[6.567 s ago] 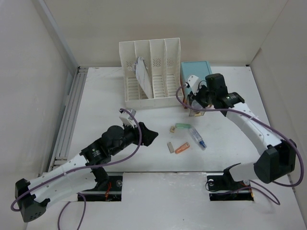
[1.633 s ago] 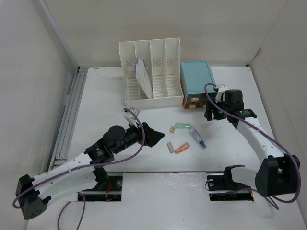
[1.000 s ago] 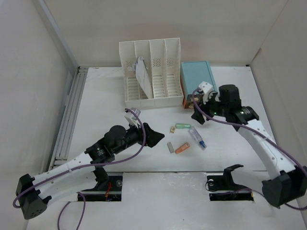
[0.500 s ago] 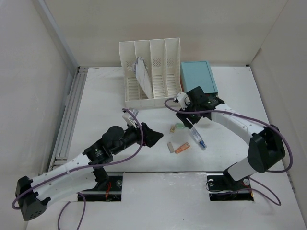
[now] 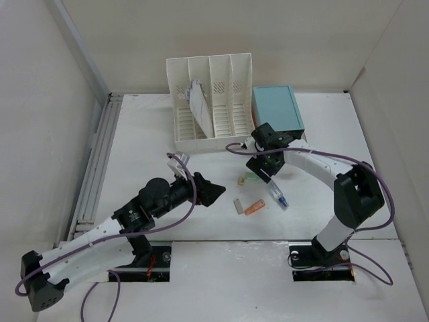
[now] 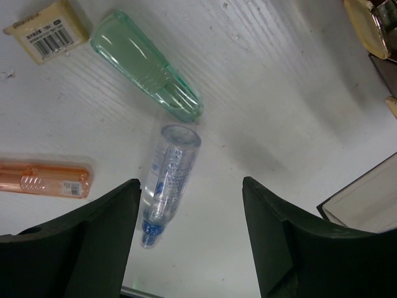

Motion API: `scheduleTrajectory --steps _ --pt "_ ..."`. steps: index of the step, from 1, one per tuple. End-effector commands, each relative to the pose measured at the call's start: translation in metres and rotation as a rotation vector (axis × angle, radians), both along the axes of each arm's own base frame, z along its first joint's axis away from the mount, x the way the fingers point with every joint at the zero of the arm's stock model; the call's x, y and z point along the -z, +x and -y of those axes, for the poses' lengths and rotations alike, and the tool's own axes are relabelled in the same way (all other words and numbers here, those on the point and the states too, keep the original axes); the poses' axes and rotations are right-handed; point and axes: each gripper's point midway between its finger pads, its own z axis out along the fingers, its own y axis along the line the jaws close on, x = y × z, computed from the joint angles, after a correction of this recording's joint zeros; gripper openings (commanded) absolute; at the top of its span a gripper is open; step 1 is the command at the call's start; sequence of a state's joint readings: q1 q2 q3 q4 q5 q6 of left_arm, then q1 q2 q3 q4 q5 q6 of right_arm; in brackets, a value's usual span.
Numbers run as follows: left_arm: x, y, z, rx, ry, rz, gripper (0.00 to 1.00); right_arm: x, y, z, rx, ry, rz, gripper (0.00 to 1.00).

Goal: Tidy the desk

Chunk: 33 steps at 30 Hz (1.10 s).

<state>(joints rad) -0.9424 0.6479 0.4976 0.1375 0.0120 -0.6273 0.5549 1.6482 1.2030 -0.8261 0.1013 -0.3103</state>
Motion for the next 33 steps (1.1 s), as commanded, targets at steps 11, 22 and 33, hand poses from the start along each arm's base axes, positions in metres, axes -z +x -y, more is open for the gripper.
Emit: scheduleTrajectory --steps 11,22,33 --pt "-0.021 -0.003 -0.01 -0.017 -0.039 0.06 0.76 0.012 -0.019 -0.009 -0.046 -0.026 -0.154 0.72" --pt "-0.025 -0.007 -0.016 -0.018 -0.047 0.065 0.76 0.032 -0.023 -0.012 -0.039 -0.032 -0.205 0.71" --pt "-0.027 -0.008 -0.021 -0.026 -0.047 0.078 0.76 0.053 -0.023 -0.011 -0.003 -0.031 -0.265 0.48"
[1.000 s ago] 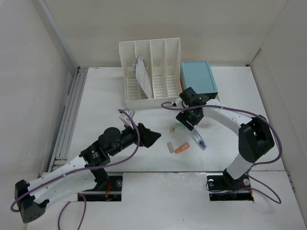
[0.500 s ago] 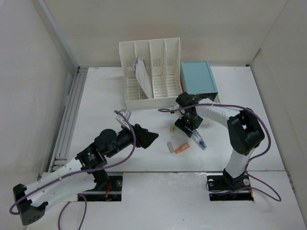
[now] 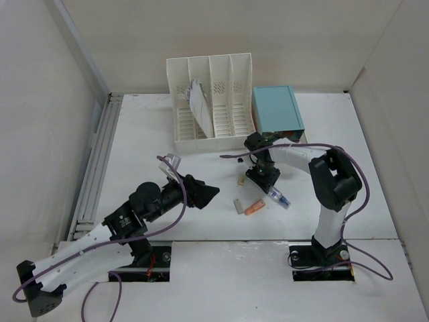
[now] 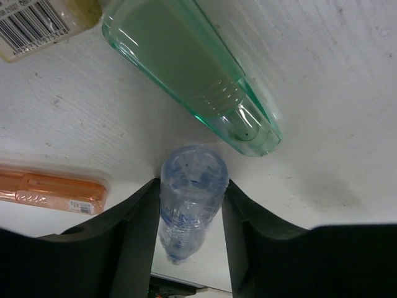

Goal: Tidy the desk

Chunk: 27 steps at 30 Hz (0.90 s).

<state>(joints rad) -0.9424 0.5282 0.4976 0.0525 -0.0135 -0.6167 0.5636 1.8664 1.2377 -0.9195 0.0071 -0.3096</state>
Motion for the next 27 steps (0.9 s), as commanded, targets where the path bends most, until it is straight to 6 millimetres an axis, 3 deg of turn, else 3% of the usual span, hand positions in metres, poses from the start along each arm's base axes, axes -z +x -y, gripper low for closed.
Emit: scheduleTrajectory --steps 1,6,9,14,22,25,27 --pt "-0.02 -0.001 -0.002 -0.002 -0.034 0.052 0.76 -0.003 0.011 -0.01 0.024 0.039 0.027 0.46" --pt "-0.02 -0.002 -0.004 -0.002 -0.034 0.052 0.76 -0.003 0.012 -0.008 0.025 0.031 0.032 0.17" --pt "-0.02 -0.002 -0.004 -0.002 -0.034 0.052 0.76 -0.02 0.02 -0.01 0.026 0.043 0.084 0.12" --pt "-0.022 -0.002 -0.004 -0.002 -0.034 0.052 0.76 -0.077 0.026 -0.019 -0.027 0.123 0.178 0.05" --pt "-0.031 -0.002 0.004 0.025 -0.042 0.055 0.76 -0.165 -0.002 -0.058 -0.319 0.449 0.159 0.0" --pt "-0.035 -0.001 0.006 0.025 -0.041 0.054 0.76 -0.206 0.005 -0.059 -0.387 0.556 0.272 0.0" --pt "-0.035 -0.001 0.006 0.025 -0.041 0.054 0.76 -0.225 0.025 -0.05 -0.402 0.588 0.38 0.0"
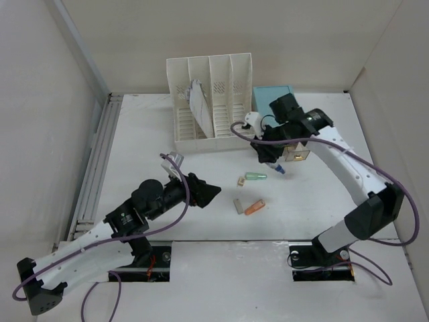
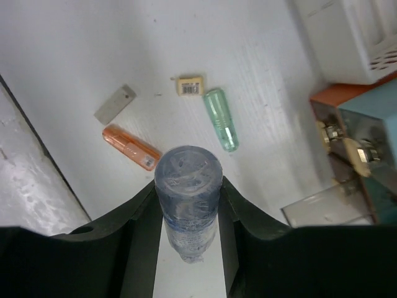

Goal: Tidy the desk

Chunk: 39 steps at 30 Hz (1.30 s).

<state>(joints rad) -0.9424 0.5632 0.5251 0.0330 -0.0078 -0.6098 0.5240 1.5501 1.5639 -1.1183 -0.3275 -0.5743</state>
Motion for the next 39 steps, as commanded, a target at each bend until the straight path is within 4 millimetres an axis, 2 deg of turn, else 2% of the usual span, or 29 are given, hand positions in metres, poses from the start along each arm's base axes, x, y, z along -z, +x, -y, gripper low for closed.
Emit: scheduleTrajectory --steps 1,3,5,8,12,14,19,25,27,39 --pt "-0.038 -0.001 0.004 0.019 -0.068 0.066 0.76 -0.051 0.01 0.008 -0.106 0.14 0.156 0.0" --pt "-0.039 -0.002 0.004 0.018 -0.074 0.058 0.76 -0.065 0.024 0.018 -0.115 0.196 0.223 0.0" --pt "-0.036 -0.001 0.005 0.018 -0.065 0.052 0.76 -0.074 0.025 0.021 -0.238 0.232 0.296 0.0" --pt "-0.035 0.001 0.008 0.018 -0.058 0.047 0.76 -0.076 0.034 0.031 -0.328 0.205 0.383 0.0" --pt "-0.033 0.003 0.011 0.018 -0.051 0.042 0.76 -0.077 0.034 0.026 -0.473 0.199 0.465 0.0" --pt "-0.035 0.002 0.012 0.028 -0.059 0.047 0.76 -0.074 0.034 0.028 -0.485 0.199 0.478 0.0" --pt "-0.033 0.003 0.013 0.028 -0.052 0.041 0.76 -0.071 0.053 0.034 -0.471 0.171 0.542 0.0" --pt "-0.033 0.003 0.013 0.028 -0.052 0.041 0.76 -0.058 0.072 0.061 -0.422 0.165 0.55 0.0" --pt "-0.033 0.003 0.013 0.028 -0.052 0.041 0.76 -0.06 0.077 0.068 -0.4 0.2 0.555 0.0" --pt "-0.032 0.004 0.014 0.028 -0.052 0.041 0.76 -0.032 0.094 0.089 -0.385 0.265 0.491 0.0"
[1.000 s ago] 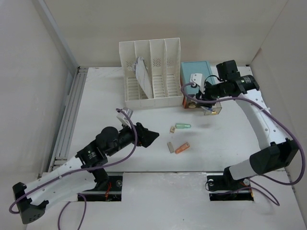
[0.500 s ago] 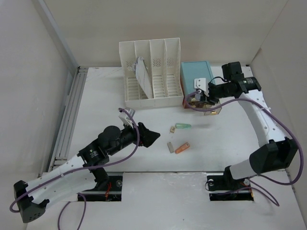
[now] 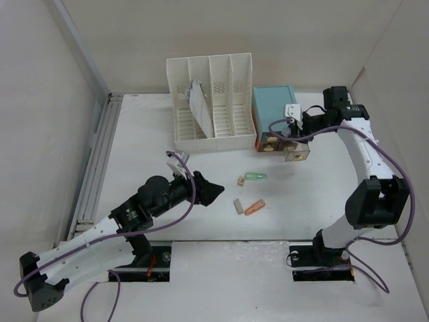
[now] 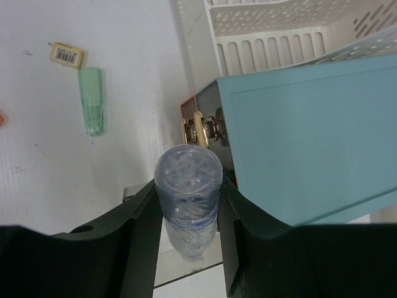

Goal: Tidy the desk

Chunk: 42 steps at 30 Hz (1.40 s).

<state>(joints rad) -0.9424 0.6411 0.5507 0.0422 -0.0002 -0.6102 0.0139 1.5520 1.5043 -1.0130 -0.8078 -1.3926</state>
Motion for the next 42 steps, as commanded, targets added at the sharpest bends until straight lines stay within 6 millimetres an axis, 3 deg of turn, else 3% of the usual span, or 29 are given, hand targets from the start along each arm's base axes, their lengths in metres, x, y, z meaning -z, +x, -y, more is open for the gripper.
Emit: scheduleTrajectory --steps 1,16,28,33,34,42 --pt "-0.039 -0.001 0.005 0.02 -0.086 0.067 0.76 -0.005 0.005 -0.005 -0.061 0.075 0.024 0.0" --pt "-0.037 -0.002 0.004 0.02 -0.086 0.067 0.76 0.024 0.003 0.002 -0.196 0.106 -0.026 0.03" --pt "-0.034 0.0 0.004 0.011 -0.078 0.063 0.76 0.023 0.008 0.018 -0.191 0.124 -0.033 0.05" --pt "-0.034 0.0 0.007 0.02 -0.079 0.062 0.76 0.021 0.004 0.02 -0.182 0.125 -0.031 0.21" --pt "-0.034 0.0 0.007 0.02 -0.079 0.062 0.76 0.021 0.004 0.02 -0.182 0.125 -0.031 0.3" --pt "-0.034 0.0 0.007 0.02 -0.079 0.062 0.76 -0.001 -0.015 0.015 -0.196 0.136 0.002 0.43"
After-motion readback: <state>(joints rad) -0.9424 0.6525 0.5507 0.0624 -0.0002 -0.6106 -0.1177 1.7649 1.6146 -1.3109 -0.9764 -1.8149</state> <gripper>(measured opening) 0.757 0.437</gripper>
